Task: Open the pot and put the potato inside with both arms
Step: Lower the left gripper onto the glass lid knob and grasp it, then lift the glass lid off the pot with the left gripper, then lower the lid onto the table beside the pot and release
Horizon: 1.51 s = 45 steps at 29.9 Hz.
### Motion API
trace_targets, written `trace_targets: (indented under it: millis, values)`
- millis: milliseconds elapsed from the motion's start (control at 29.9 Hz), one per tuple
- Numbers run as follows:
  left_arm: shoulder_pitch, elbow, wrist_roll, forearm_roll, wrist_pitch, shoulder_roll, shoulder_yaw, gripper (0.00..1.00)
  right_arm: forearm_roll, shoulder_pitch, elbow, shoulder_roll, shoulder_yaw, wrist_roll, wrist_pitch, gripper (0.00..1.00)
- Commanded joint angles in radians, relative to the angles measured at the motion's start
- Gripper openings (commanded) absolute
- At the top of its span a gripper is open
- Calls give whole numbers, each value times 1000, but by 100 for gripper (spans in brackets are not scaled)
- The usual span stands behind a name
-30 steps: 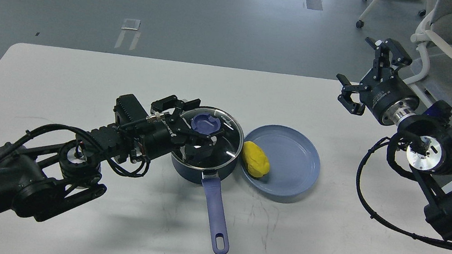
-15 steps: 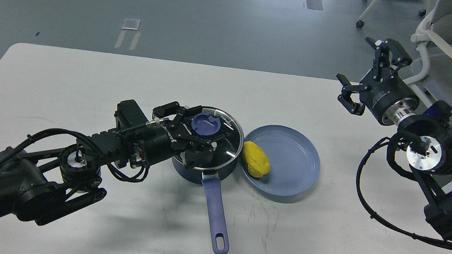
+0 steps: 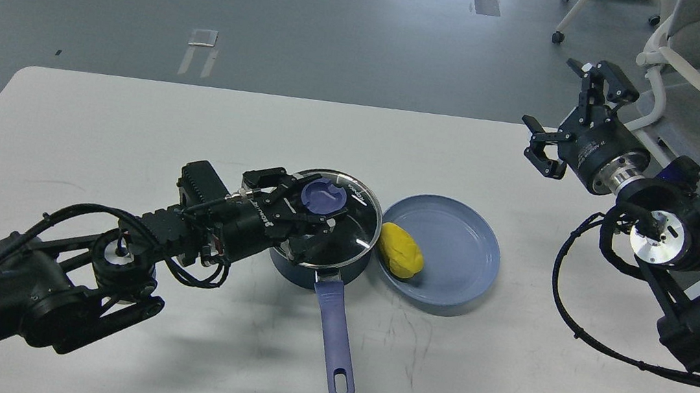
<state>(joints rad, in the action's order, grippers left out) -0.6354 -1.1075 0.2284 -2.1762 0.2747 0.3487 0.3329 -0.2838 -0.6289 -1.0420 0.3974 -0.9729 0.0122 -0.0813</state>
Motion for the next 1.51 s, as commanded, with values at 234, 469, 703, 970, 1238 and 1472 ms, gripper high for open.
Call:
trace_targets:
  millis: [234,469,703,970,1238,1472]
  values:
    - [-50,-58,0,36,4,32,20,49,0,-5,0,0,0,0,-2,100]
    - [-154,-98,0,124,11,120,21,46,-1,-15,0,0,2,0,-3,100]
    - [-158,-100,23,136,78,257,14,44,-2,-28,2,-3,2,0,-3,100]
    - [-80,-91,77,153,175,406,-9,44,-2,-29,2,-2,8,0,-3,100]
    - [59,44,173,205,214,407,-12,44,-2,-31,0,0,14,0,-2,100]
    - [95,106,184,240,214,404,-14,45,-2,-31,-3,0,16,0,3,100]
